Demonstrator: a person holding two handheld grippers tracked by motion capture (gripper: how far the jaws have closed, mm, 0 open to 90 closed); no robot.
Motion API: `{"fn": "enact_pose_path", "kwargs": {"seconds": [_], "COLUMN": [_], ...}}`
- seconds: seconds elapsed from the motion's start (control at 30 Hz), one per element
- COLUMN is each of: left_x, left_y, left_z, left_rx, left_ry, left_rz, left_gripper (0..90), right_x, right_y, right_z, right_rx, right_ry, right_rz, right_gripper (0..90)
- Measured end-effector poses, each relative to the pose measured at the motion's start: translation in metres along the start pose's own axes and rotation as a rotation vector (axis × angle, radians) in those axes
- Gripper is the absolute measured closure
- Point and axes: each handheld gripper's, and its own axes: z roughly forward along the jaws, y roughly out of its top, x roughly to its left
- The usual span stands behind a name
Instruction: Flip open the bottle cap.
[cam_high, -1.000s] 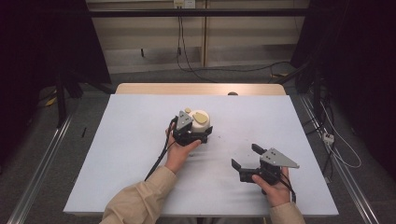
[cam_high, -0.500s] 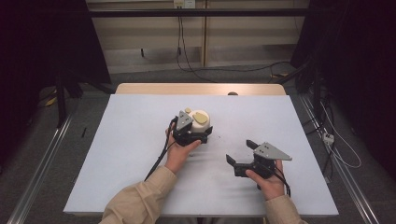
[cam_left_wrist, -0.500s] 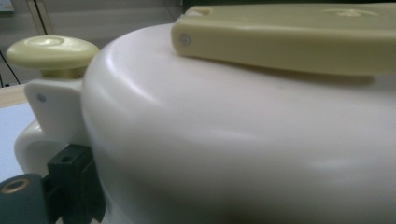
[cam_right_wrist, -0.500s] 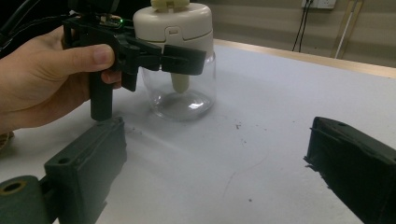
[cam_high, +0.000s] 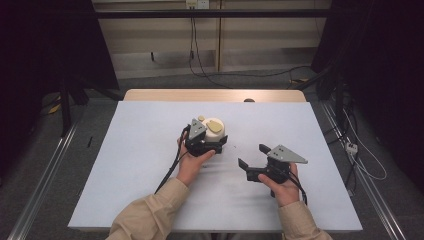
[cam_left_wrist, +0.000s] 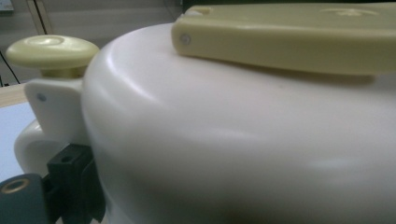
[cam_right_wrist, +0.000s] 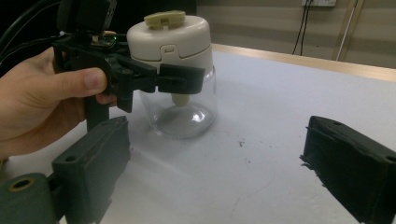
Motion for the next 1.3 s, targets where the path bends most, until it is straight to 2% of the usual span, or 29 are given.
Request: {"fn": "enact_pose_path", "kwargs": {"seconds": [0.6, 0.77, 0.9, 1.23, 1.3], "left_x": [0.0, 0.0, 0.0, 0.0, 0.0], "left_y": [0.0, 0.0, 0.0, 0.0, 0.0], "left_z": [0.0, 0.0, 0.0, 0.0, 0.0], "left_rx": [0.0, 0.0, 0.001, 0.001, 0.002], "left_ry": [0.001, 0.002, 0.002, 0.002, 0.002], "left_rz": [-0.001, -0.001, -0.001, -0.001, 0.0], "left_gripper": [6.2, 6.2, 6.2, 6.2, 6.2], "right_x": [0.005, 0.006, 0.007, 0.008, 0.008], "right_y": [0.015, 0.022, 0.024, 0.032, 0.035], "right_z": [0.02, 0.024, 0.028, 0.033, 0.034], "right_rx": [0.008, -0.005, 0.008, 0.015, 0.011], "right_ry": [0.004, 0.001, -0.003, -0.001, -0.002], "right_rz": [-0.02, -0.028, -0.028, -0.026, -0.012], "right_gripper": [10.4, 17.6, 23.6, 34.4, 35.3]}}
